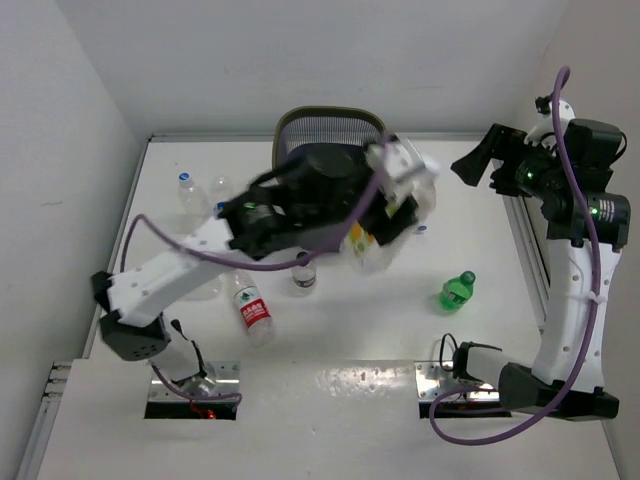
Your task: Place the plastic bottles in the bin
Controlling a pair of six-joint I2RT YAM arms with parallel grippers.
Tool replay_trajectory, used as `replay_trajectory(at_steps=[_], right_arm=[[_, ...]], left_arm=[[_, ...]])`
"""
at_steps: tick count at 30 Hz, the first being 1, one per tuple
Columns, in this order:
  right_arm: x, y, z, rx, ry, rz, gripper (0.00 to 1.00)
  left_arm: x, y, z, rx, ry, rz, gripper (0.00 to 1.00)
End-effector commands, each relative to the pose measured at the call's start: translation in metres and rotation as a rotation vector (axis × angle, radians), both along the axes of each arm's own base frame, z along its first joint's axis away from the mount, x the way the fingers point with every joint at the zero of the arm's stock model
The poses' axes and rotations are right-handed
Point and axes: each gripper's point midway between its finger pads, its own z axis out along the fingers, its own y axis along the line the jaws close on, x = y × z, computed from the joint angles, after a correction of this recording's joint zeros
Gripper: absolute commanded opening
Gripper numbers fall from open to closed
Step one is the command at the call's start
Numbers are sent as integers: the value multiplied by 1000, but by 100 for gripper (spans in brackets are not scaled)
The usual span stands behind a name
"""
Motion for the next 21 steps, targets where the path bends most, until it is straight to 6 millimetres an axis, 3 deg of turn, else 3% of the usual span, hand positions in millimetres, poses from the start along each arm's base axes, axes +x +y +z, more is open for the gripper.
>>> replay_trajectory(at_steps=[1,2,3,5,8,10,14,16,17,21], right_arm=[[-2,2,11,15,-32,1,97],[0,2,12,12,-41,0,97],[2,2,11,8,-43,3,97],[6,0,5,10,-33,3,97],[12,-1,0,8,-28,5,97],[17,-2,-6,0,-13,8,96],[18,-8,-32,-31,39,5,96],[15,-11,-35,-68,31,14,96],[14,-12,-38,-92,28,24,96],[-3,-21,-58,-195,77,51,98]], left_arm=[[42,70,145,-329,-257,295,8],[48,87,173,-390,-327,344,8],[59,105,188,-419,-362,425,7],[85,155,228,-526,-443,602,2],[104,178,247,-639,-457,662,2],[126,188,245,-661,-453,691,1],[171,185,217,-677,-395,692,0],[184,181,209,-697,-363,663,0],[201,182,197,-679,-347,675,0],[229,177,155,-633,-244,677,0]])
